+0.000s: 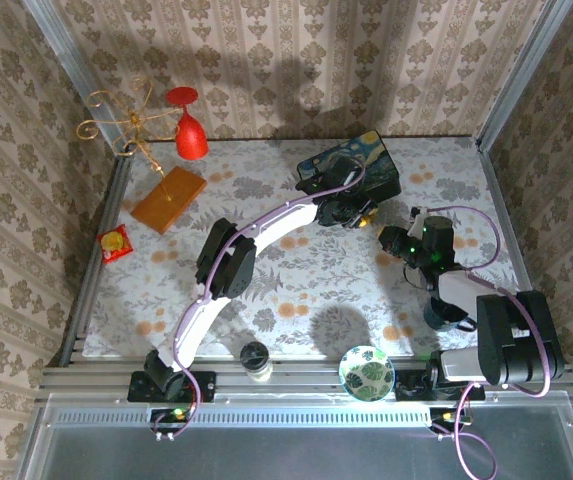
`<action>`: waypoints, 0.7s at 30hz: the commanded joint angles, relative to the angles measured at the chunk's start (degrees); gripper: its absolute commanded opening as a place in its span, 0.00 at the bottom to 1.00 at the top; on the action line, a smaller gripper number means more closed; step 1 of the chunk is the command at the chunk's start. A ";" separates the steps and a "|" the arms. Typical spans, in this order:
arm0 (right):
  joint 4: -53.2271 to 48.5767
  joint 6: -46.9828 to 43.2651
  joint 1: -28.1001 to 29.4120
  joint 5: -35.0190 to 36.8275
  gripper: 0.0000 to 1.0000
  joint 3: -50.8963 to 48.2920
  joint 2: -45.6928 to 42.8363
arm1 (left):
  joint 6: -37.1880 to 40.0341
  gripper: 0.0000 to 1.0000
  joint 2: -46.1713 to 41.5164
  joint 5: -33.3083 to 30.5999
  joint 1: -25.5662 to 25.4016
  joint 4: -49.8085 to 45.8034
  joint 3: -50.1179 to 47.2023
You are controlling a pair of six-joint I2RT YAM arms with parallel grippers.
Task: Unlock a padlock with a key
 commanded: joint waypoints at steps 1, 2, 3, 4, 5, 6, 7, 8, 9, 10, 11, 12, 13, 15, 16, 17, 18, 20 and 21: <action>2.57 0.69 0.02 0.37 0.00 -0.09 1.01 | -2.92 0.00 1.64 2.99 0.23 1.91 -0.49; 2.67 0.77 0.02 0.32 0.00 -0.02 1.06 | -2.92 0.00 1.72 2.90 0.25 1.94 -0.52; 2.77 0.86 0.06 0.41 0.00 0.00 1.15 | -2.96 0.00 1.73 2.90 0.30 1.94 -0.54; 3.02 0.95 0.10 0.33 0.00 -0.08 1.13 | -2.93 0.00 1.69 2.90 0.30 1.94 -0.57; 3.12 1.00 0.11 0.43 0.00 0.00 1.15 | -2.96 0.00 1.73 2.90 0.23 1.89 -0.54; 3.12 1.04 0.16 0.50 0.00 0.00 1.15 | -2.96 0.00 1.73 2.90 0.28 1.94 -0.55; 3.12 1.04 0.19 0.50 0.00 0.00 1.15 | -2.96 0.00 1.66 2.90 0.20 1.94 -0.62; 3.12 1.04 0.19 0.46 0.00 0.08 1.15 | -2.95 0.00 1.76 2.90 0.21 2.00 -0.72; 3.16 1.04 0.22 0.66 0.00 0.04 1.15 | -3.03 0.00 1.75 2.90 0.16 2.05 -0.79; 3.20 1.09 0.27 0.66 0.00 0.00 1.15 | -3.06 0.00 1.75 2.99 0.13 2.19 -0.89; 3.21 1.13 0.23 0.71 0.00 0.02 1.14 | -3.13 0.00 1.74 2.99 0.16 2.28 -1.00; 3.21 1.13 0.28 0.75 0.00 0.00 1.14 | -3.13 0.00 1.75 3.06 0.21 2.37 -1.06; 3.21 1.13 0.28 0.76 0.00 0.07 1.15 | -3.14 0.00 1.72 3.07 0.17 2.40 -1.08; 3.21 1.22 0.28 0.99 0.00 0.17 1.31 | -3.19 0.00 1.73 3.08 0.20 2.51 -0.98; 3.12 1.27 0.28 1.02 0.00 0.17 1.32 | -3.22 0.00 1.74 3.15 0.20 2.51 -1.04; 3.21 1.31 0.28 1.05 0.00 0.26 1.33 | -3.20 0.00 1.77 3.16 0.16 2.62 -1.05; 3.30 1.39 0.28 1.20 0.00 0.26 1.33 | -3.18 0.00 1.71 3.23 0.21 2.62 -1.00; 3.43 1.48 0.28 1.29 0.00 0.35 1.33 | -3.11 0.00 1.74 3.23 0.21 2.71 -0.95; 3.39 1.56 0.28 1.38 0.00 0.45 1.33 | -3.13 0.00 1.73 3.34 0.15 2.63 -1.05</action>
